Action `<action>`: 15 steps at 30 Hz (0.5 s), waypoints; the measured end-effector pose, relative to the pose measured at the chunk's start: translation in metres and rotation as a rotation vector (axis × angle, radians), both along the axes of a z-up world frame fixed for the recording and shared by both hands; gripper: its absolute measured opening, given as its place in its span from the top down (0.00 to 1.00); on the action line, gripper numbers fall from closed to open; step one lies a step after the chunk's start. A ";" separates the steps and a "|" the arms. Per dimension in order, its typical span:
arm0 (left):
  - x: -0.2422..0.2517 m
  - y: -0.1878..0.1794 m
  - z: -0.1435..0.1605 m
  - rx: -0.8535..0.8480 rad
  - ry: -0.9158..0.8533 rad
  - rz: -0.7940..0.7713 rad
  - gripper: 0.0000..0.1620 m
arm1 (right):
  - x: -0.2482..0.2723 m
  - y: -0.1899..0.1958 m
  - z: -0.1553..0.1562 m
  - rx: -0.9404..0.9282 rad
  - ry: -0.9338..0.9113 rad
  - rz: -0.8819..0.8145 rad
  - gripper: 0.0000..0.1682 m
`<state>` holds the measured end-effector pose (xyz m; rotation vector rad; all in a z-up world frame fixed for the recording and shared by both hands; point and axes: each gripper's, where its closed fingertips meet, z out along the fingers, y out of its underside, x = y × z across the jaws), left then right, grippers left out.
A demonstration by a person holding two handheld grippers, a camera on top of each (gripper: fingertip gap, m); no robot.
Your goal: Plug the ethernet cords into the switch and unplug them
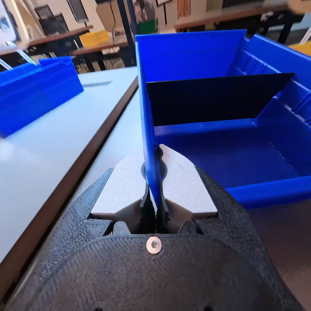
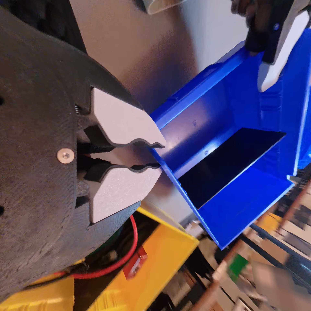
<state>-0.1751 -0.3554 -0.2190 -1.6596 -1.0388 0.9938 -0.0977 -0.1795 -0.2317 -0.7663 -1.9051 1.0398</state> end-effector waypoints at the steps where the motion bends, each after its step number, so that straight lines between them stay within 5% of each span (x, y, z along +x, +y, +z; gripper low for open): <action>1: 0.004 0.001 0.014 0.021 0.040 0.003 0.97 | 0.003 0.001 0.014 -0.005 0.059 0.003 0.90; 8: 0.046 0.055 0.102 0.161 0.340 -0.034 0.97 | 0.046 0.048 0.101 -0.008 0.362 -0.064 0.91; 15: 0.084 0.198 0.130 0.331 0.379 -0.293 0.96 | 0.118 0.166 0.125 0.067 0.446 -0.335 0.91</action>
